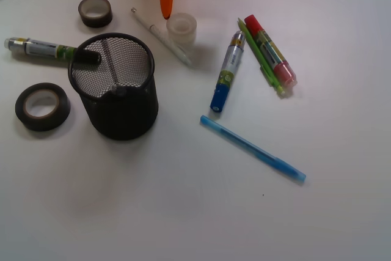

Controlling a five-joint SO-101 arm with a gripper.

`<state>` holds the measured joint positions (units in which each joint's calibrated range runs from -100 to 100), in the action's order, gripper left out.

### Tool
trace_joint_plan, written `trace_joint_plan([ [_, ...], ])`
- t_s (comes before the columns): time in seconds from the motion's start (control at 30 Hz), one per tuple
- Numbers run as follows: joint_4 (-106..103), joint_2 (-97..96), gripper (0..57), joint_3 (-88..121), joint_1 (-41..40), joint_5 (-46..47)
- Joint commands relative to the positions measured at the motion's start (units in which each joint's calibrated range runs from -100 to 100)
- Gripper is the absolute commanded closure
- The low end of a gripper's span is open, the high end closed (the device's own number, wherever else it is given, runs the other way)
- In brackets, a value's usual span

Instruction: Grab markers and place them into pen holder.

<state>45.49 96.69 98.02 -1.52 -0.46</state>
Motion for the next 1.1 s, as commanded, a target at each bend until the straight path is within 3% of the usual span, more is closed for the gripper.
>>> trace_joint_plan([
  [0.0, 6.48, 0.00, 28.5, -5.90, -2.41, -1.03],
  [0.47, 6.31, -0.09, 28.5, -6.18, -1.59, -2.00],
  [0.7, 12.69, -2.89, 28.5, -20.94, -0.17, -8.11],
  [0.83, 16.54, -13.18, 28.5, -36.70, -2.41, -8.30],
  [1.07, 17.42, -47.18, 28.6, -63.24, -10.86, -8.50],
])
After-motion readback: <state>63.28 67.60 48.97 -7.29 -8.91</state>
